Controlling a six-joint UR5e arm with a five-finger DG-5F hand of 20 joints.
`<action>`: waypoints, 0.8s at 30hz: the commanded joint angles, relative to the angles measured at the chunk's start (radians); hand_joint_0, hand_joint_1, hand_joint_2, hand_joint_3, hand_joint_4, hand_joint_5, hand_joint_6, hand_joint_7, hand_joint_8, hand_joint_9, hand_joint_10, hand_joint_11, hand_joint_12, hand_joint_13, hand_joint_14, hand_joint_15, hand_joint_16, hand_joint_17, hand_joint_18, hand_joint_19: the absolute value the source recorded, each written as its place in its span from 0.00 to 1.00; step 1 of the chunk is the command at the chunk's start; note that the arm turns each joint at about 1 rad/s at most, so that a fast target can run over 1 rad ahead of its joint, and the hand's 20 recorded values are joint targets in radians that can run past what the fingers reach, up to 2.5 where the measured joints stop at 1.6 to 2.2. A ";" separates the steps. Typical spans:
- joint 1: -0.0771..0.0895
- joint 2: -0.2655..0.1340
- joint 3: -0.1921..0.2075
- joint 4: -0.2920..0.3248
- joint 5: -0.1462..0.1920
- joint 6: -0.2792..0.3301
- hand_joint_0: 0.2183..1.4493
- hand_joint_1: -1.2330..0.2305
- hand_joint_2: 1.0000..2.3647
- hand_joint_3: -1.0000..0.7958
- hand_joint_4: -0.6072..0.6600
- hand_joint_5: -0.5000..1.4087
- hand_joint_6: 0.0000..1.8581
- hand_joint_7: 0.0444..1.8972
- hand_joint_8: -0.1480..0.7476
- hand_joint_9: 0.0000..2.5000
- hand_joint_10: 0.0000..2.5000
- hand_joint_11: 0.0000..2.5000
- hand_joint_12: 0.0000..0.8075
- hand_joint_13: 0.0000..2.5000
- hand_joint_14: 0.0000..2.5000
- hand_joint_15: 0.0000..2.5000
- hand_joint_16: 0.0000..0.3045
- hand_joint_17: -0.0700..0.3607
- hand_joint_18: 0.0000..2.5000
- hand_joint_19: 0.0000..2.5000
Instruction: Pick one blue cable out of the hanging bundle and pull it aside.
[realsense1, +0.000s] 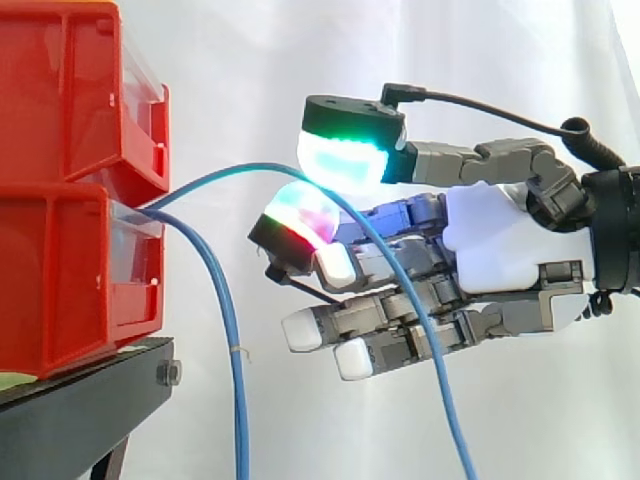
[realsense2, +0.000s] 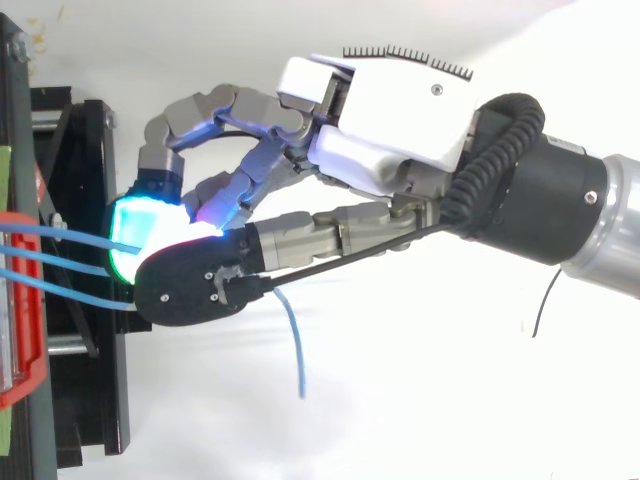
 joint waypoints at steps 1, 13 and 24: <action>-0.001 0.000 0.000 0.000 0.002 0.000 0.27 0.36 0.01 0.52 0.56 0.22 0.47 0.60 0.53 0.46 0.01 0.19 0.47 0.31 0.01 0.19 0.18 0.45 0.28 0.22; -0.003 0.000 0.001 -0.038 -0.001 0.006 0.28 0.31 0.02 0.51 0.59 0.21 0.49 0.60 0.49 0.44 0.01 0.21 0.42 0.30 0.01 0.20 0.15 0.40 0.25 0.24; 0.000 0.002 0.001 -0.081 0.004 0.003 0.28 0.31 0.01 0.57 0.53 0.22 0.50 0.61 0.54 0.46 0.01 0.21 0.47 0.32 0.01 0.22 0.18 0.44 0.28 0.22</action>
